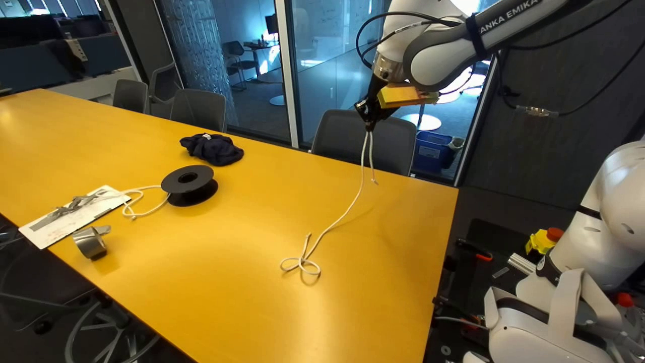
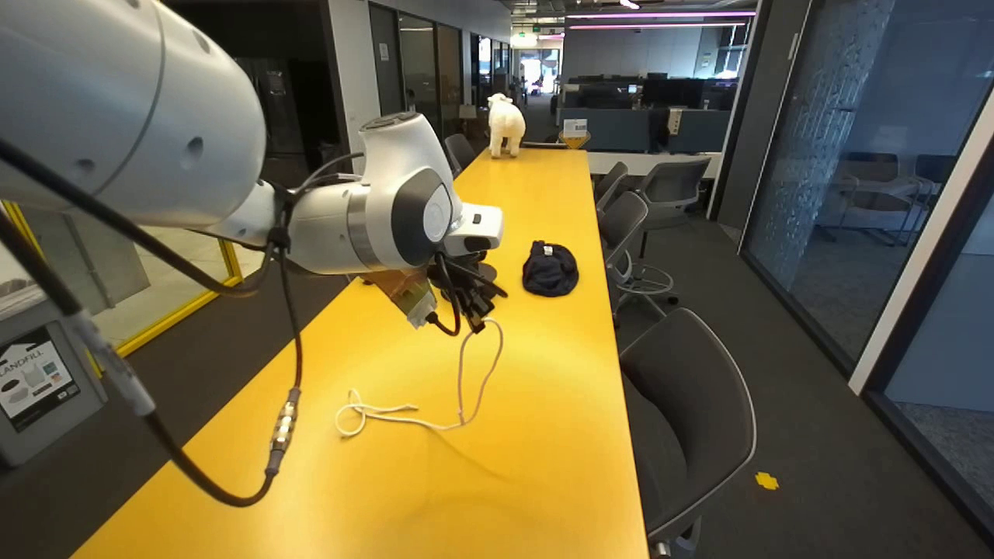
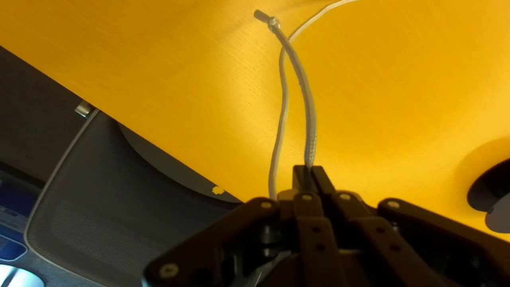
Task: Move the rope slightly up on the table
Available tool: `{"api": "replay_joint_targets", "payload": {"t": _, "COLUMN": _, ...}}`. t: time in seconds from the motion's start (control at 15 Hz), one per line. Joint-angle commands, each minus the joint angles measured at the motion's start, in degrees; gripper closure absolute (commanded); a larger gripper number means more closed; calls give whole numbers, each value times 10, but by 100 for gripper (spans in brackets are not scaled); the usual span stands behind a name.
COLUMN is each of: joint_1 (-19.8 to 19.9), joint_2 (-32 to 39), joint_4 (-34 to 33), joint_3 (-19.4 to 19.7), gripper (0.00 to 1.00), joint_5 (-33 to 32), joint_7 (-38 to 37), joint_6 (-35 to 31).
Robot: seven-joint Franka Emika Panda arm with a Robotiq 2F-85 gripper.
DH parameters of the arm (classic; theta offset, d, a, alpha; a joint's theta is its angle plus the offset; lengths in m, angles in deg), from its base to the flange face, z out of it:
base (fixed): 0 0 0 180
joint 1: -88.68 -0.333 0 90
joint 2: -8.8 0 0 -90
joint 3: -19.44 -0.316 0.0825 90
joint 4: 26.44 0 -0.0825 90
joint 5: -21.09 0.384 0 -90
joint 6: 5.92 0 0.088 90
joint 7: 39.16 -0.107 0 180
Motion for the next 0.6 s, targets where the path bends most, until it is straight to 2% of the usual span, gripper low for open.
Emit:
{"api": "replay_joint_targets", "payload": {"t": 0.0, "joint_1": 19, "joint_2": 29, "joint_4": -23, "joint_3": -9, "gripper": 99, "joint_5": 36, "joint_7": 4, "joint_6": -15}}
{"api": "replay_joint_targets", "payload": {"t": 0.2, "joint_1": 5, "joint_2": 34, "joint_4": -1, "joint_3": 14, "gripper": 99, "joint_5": 129, "joint_7": 82, "joint_6": -68}}
{"api": "replay_joint_targets", "payload": {"t": 0.4, "joint_1": -5, "joint_2": 32, "joint_4": 32, "joint_3": 35, "gripper": 99, "joint_5": 258, "joint_7": 199, "joint_6": -125}}
{"api": "replay_joint_targets", "payload": {"t": 0.53, "joint_1": -4, "joint_2": 30, "joint_4": 45, "joint_3": 48, "gripper": 99, "joint_5": 315, "joint_7": 259, "joint_6": -120}}
